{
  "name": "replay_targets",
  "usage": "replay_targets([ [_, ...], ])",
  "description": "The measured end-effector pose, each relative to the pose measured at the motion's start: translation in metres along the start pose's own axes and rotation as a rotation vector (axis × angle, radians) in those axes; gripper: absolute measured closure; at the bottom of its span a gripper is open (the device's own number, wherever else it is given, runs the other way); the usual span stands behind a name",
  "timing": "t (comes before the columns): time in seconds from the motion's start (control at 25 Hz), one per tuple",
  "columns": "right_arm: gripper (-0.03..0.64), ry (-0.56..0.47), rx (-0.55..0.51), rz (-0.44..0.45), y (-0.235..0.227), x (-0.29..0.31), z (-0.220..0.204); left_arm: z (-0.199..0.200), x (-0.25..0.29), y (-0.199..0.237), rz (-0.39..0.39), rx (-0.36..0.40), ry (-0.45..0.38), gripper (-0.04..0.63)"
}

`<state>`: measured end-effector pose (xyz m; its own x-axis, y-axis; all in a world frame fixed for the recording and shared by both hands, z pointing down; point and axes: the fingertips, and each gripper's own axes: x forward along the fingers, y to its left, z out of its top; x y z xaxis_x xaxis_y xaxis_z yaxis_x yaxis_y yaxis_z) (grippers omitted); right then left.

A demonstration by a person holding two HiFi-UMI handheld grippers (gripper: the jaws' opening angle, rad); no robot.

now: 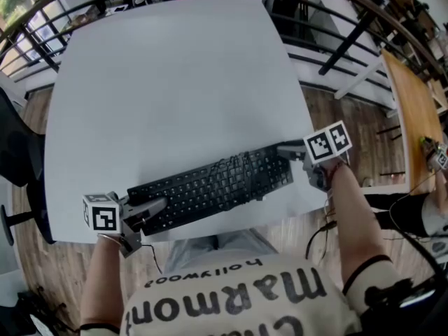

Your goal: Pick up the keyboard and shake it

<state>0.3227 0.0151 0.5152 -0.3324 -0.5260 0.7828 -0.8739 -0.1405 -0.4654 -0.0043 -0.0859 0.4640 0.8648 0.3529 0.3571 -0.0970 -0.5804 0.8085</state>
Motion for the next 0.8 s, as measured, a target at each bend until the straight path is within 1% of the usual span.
replay_targets([
  [0.08,0.451,0.022,0.024,0.001,0.000,0.001,-0.001,0.001,0.000,0.000,-0.003,-0.002,-0.003,0.476],
  [0.2,0.456,0.047,0.001,-0.034,0.002,-0.003,-0.001,-0.001,0.000,-0.001,0.001,0.007,-0.007,0.476],
  [0.32,0.465,-0.002,-0.042,-0.067,0.010,-0.013,0.014,0.003,-0.005,-0.004,0.024,0.046,-0.029,0.494],
  [0.4,0.472,-0.040,-0.074,-0.089,0.018,-0.016,0.033,0.017,-0.015,-0.005,0.049,0.106,-0.052,0.502],
  [0.56,0.474,-0.103,-0.130,-0.135,0.038,-0.022,0.076,0.058,-0.040,-0.012,0.094,0.256,-0.094,0.505],
  [0.68,0.476,-0.184,-0.179,-0.161,0.053,-0.030,0.110,0.088,-0.058,-0.021,0.130,0.376,-0.133,0.506],
  [0.8,0.477,-0.288,-0.253,-0.186,0.075,-0.042,0.151,0.119,-0.081,-0.035,0.174,0.515,-0.183,0.506],
])
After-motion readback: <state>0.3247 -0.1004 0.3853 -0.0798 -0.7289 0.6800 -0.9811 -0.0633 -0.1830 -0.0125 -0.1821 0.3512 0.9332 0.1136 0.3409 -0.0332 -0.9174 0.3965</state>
